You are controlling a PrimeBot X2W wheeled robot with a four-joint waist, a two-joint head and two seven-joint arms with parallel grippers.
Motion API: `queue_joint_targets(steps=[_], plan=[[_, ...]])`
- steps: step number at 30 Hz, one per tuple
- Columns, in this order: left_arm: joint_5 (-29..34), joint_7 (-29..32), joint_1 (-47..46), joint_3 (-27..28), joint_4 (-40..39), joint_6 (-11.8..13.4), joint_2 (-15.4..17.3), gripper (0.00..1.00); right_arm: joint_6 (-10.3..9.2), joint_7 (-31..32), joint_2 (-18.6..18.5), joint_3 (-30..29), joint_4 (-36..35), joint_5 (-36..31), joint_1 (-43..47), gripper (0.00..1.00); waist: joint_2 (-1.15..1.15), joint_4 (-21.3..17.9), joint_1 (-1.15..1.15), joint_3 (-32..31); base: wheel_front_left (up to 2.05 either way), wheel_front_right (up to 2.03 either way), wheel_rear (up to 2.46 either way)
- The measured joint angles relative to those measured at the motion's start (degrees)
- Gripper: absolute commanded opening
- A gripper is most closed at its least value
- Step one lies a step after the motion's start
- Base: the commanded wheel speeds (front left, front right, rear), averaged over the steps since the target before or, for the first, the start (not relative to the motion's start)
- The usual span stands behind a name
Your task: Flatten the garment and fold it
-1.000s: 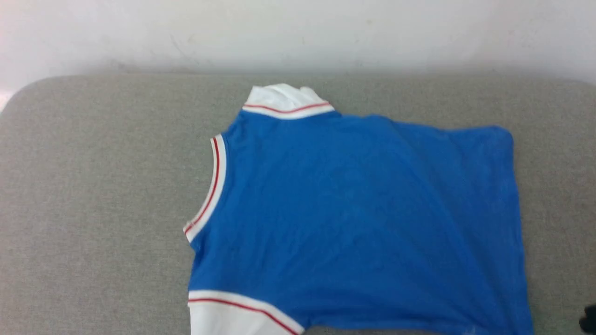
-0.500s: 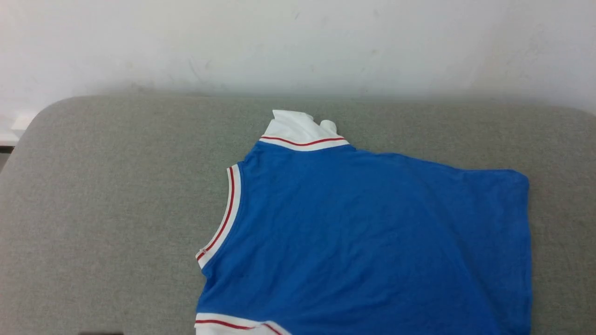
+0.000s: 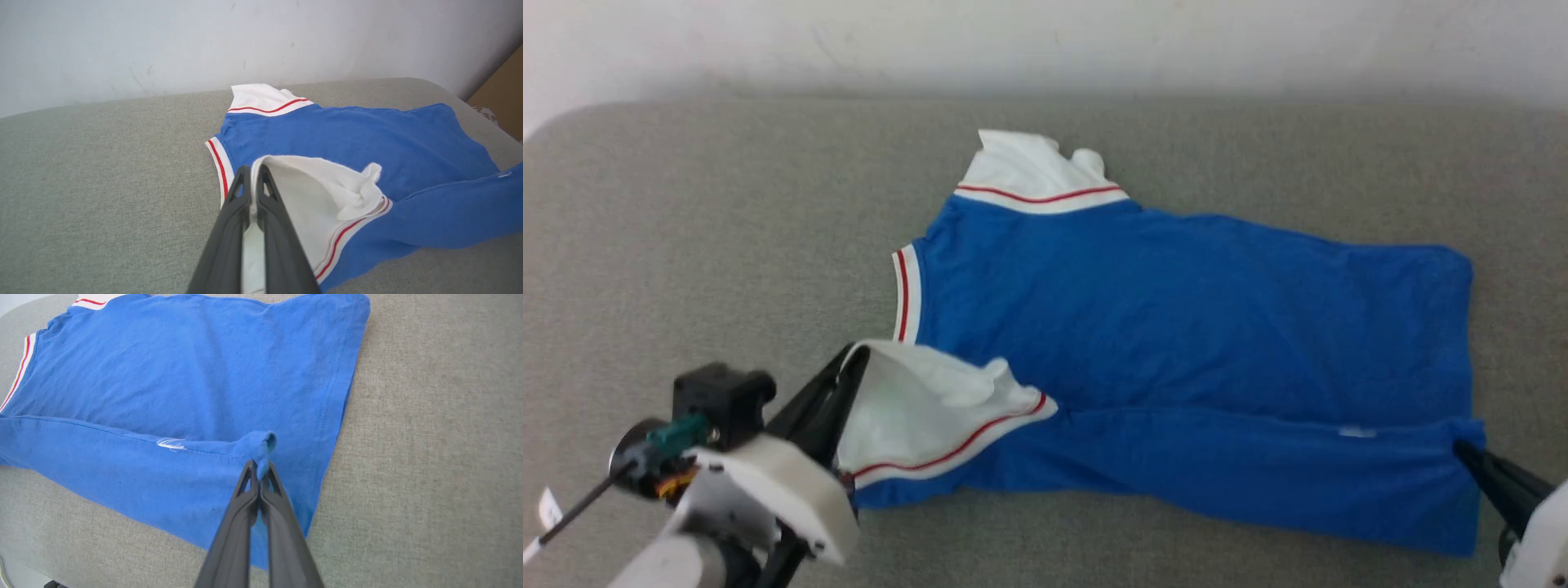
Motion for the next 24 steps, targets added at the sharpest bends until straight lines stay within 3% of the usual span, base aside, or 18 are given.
queue_joint_targets(steps=[8,15,16,17,18,19,24], plan=[[3.52,-5.3,-10.17,-2.0,11.62,-2.85,-4.63,0.0,0.0,-3.05,-2.02,2.92,5.78,-0.7,-5.97,0.0,0.0,-1.3,0.01,6.31,0.0,0.0,0.0],[4.22,-6.75,-12.38,-4.9,22.02,-4.61,-8.1,0.0,0.0,-5.21,-2.67,6.2,10.27,-0.7,-9.49,0.0,0.0,-2.12,0.0,10.33,0.0,0.0,0.0],[4.22,-6.28,-12.43,-5.27,23.09,-4.86,-8.43,0.18,0.01,-5.52,-2.69,6.45,10.61,-0.7,-10.06,0.04,0.0,-2.21,-0.01,10.71,0.0,0.0,0.0],[4.22,-5.71,-12.56,-5.73,23.87,-5.0,-8.65,0.42,0.01,-5.77,-2.71,6.65,10.92,-0.69,-10.57,0.38,0.0,-2.29,-0.01,11.05,0.0,0.0,0.0],[4.26,-5.54,-12.92,-5.95,24.36,-5.02,-8.73,0.89,0.02,-5.94,-2.72,6.83,11.16,-0.66,-11.12,0.91,0.0,-2.34,-0.01,11.35,0.0,0.0,0.0],[4.3,-5.52,-13.57,-5.98,24.71,-5.0,-8.9,1.0,0.02,-6.13,-2.72,6.93,11.34,-0.65,-11.54,1.0,0.0,-2.36,-0.01,11.58,0.0,0.0,0.0],[4.14,-5.65,-14.88,-5.13,26.03,-3.85,-9.65,1.0,0.09,-7.43,-2.65,7.16,11.66,-0.34,-12.68,1.0,0.0,-2.34,-0.01,11.19,0.0,0.0,0.0]])
